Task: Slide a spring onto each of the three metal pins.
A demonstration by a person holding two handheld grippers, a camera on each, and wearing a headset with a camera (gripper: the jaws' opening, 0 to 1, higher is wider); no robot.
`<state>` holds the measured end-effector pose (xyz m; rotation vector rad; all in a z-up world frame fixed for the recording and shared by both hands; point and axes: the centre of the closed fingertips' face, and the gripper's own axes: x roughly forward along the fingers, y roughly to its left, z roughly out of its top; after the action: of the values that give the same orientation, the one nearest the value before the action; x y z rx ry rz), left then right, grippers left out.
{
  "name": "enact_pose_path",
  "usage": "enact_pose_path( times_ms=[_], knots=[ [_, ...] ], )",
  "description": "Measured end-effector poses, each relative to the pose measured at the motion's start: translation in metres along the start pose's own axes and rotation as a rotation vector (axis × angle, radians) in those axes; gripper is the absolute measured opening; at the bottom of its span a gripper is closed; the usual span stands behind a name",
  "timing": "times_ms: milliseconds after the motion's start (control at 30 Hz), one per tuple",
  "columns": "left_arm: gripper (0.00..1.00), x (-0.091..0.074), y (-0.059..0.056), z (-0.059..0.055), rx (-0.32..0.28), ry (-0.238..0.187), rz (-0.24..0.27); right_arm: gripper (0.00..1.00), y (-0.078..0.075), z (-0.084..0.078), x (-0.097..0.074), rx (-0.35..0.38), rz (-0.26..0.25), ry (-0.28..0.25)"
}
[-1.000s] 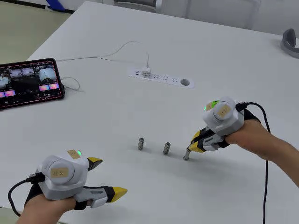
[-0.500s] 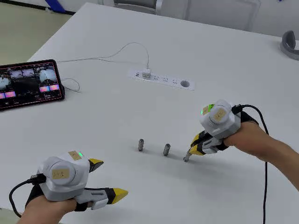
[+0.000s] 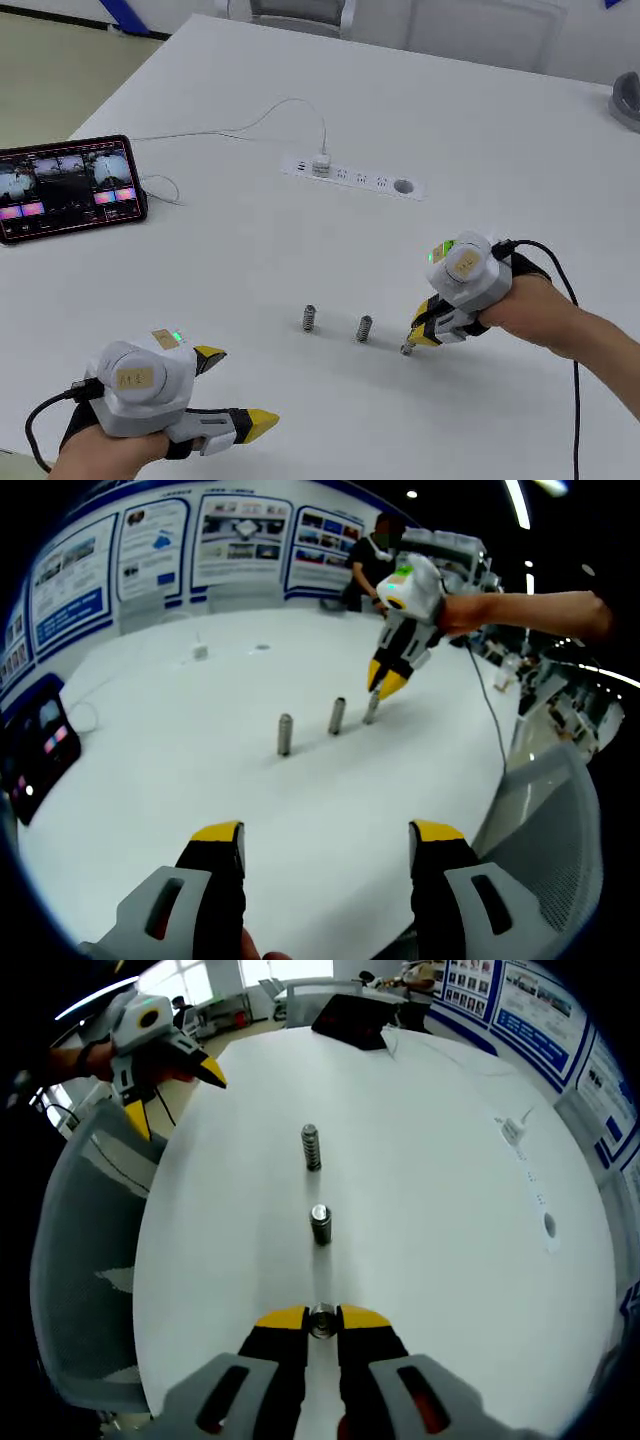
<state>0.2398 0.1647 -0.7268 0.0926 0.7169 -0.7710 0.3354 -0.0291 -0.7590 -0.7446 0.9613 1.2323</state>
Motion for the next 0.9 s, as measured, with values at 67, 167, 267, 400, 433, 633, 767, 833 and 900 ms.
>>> enact_pose_path(
  times_ms=[67,167,267,400,433,633,767,833,900],
  knots=[
    [0.68,0.0,0.001,-0.001,0.0,0.001,0.001,0.12,0.001,0.0,0.002,0.0,0.003,0.001],
    [0.68,-0.001,0.001,-0.001,-0.001,0.002,0.003,0.12,0.001,-0.003,0.007,-0.004,0.007,0.01],
    [0.68,-0.001,0.001,-0.001,-0.001,0.003,0.003,0.13,0.001,-0.005,0.011,-0.006,0.009,0.015],
    [0.68,-0.001,0.001,0.0,-0.001,0.003,0.004,0.13,0.001,-0.006,0.014,-0.01,0.012,0.019],
    [0.68,-0.001,0.001,0.0,-0.001,0.004,0.005,0.13,0.001,-0.006,0.015,-0.011,0.013,0.021],
    [0.68,-0.002,0.003,0.001,0.0,0.003,0.008,0.13,0.001,-0.009,0.02,-0.006,0.02,0.025],
    [0.68,-0.002,0.003,0.002,0.0,0.0,0.01,0.13,0.001,-0.01,0.022,0.003,0.022,0.022],
    [0.69,-0.003,0.003,0.004,-0.001,-0.002,0.011,0.13,0.001,-0.011,0.023,0.006,0.022,0.024],
    [0.69,-0.003,0.004,0.005,-0.002,-0.004,0.012,0.13,0.001,-0.012,0.025,0.005,0.022,0.026]
  ],
)
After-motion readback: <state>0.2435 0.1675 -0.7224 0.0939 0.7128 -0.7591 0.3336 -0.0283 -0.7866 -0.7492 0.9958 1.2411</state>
